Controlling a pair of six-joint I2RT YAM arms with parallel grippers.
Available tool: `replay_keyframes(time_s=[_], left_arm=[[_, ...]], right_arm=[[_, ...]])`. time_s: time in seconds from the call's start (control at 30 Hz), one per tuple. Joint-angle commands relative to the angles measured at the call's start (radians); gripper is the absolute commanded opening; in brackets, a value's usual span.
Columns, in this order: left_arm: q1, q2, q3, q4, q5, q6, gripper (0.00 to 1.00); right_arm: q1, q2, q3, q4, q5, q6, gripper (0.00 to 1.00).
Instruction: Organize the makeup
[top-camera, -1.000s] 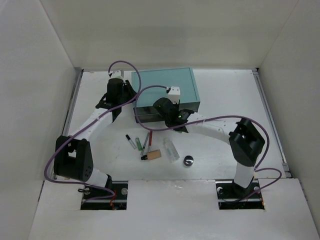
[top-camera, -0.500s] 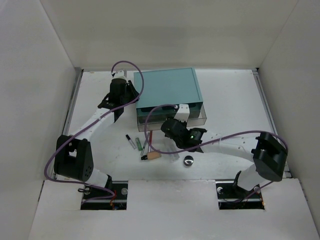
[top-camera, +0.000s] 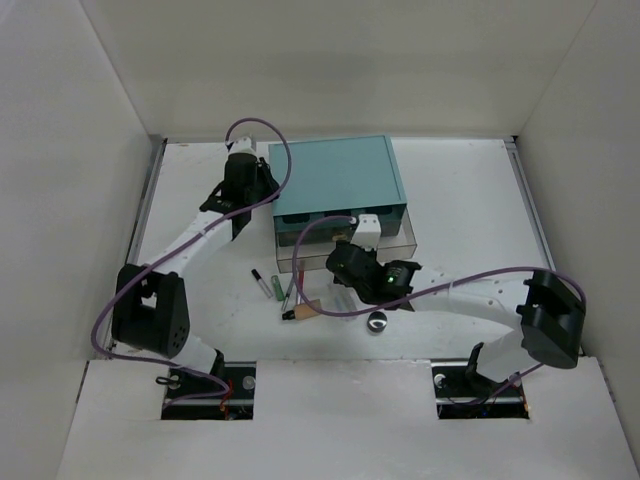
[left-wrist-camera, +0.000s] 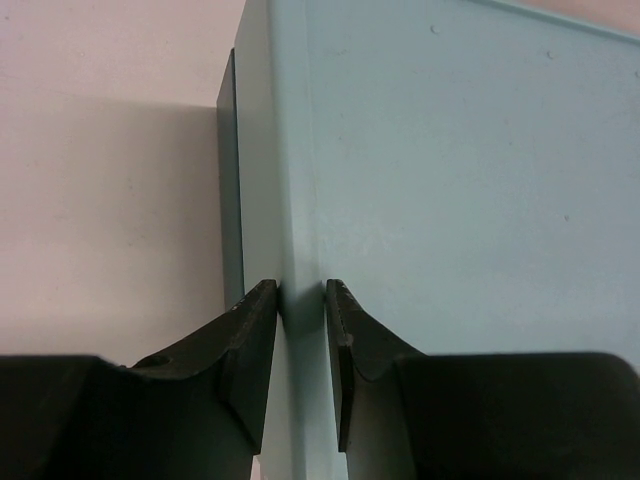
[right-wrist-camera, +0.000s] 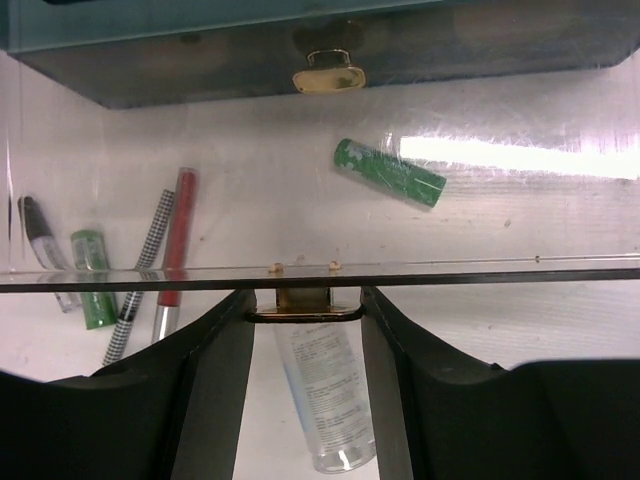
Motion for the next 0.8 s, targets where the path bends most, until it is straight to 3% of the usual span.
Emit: replay_keyframes(time_s=[0.0,0.1,0.27,0.53,0.77], left_arm=[[-0.029,0.111,0.056,-0.086,-0.01,0.013,0.12],[-0.029,0.145,0.098,-0.106,-0.028,0.015,0.12],[-0.028,0.186,0.136,-0.107,-0.039,0.019,0.11],[-0.02,0.202,0.156,-0.11,-0.044,0.019,0.11],[-0.02,0.194,0.138,-0.11,-0.044,0.021,0.11]], right_arm=[[-0.021,-0.038,0.024,-0.033,-0.035,-0.097,0.41],[-0.03,-0.06,0.018,0.005,-0.05,-0.126,0.56],[0.002,-0.081,-0.034,0.036,-0.087,-0.129,0.73],[0.131,-0.066,-0.102,0.021,-0.156,-0.126,0.81],[0.102,0.035,-0.111,0.042,-0.16,-0.108,0.8]])
